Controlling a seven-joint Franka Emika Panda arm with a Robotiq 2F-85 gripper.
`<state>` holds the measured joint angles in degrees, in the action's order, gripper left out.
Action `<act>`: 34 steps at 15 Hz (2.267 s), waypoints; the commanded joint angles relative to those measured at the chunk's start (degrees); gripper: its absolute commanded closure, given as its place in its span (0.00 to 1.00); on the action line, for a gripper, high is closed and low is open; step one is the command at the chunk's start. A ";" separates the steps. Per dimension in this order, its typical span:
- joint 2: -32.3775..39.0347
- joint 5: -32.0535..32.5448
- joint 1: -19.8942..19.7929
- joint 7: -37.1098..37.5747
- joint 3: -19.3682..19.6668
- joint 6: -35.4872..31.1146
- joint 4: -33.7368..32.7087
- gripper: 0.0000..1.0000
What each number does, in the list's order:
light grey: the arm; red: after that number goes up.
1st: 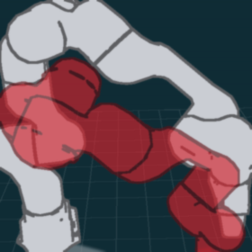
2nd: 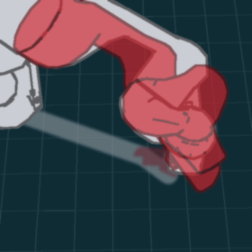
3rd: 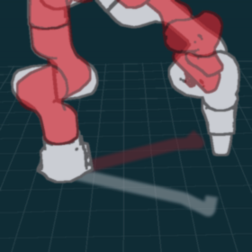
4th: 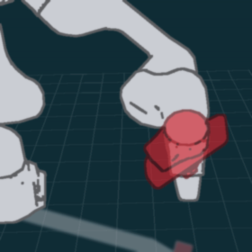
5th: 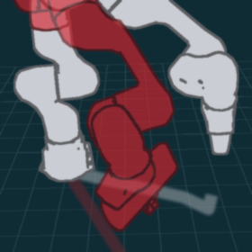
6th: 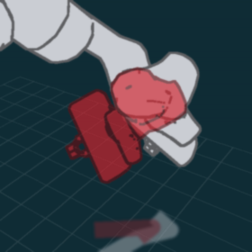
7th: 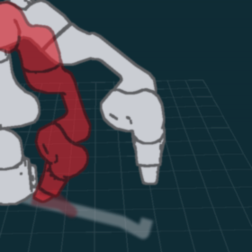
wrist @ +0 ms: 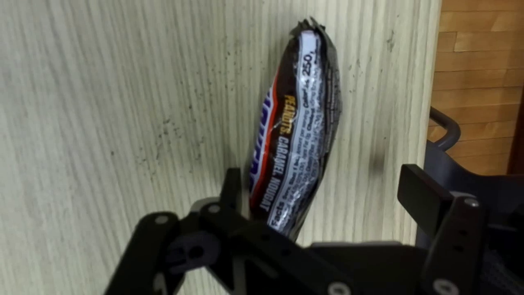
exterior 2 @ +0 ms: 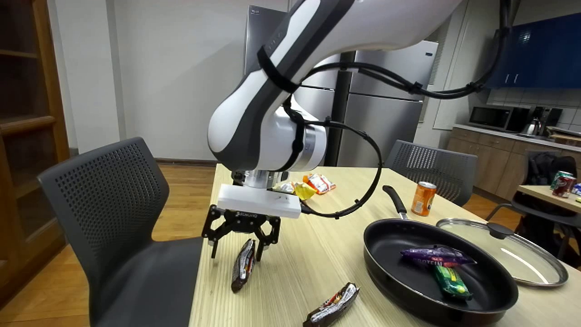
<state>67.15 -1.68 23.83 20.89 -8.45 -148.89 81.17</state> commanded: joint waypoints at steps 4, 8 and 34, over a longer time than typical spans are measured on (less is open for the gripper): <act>-5.95 -2.05 1.13 1.39 1.13 -3.10 8.51 0.58; -7.66 -2.19 1.49 2.06 1.61 -3.29 11.10 0.89; -31.21 -1.97 -3.43 -0.39 4.31 -13.81 40.77 0.97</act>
<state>41.47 -2.64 22.18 22.25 -4.16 -160.70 115.15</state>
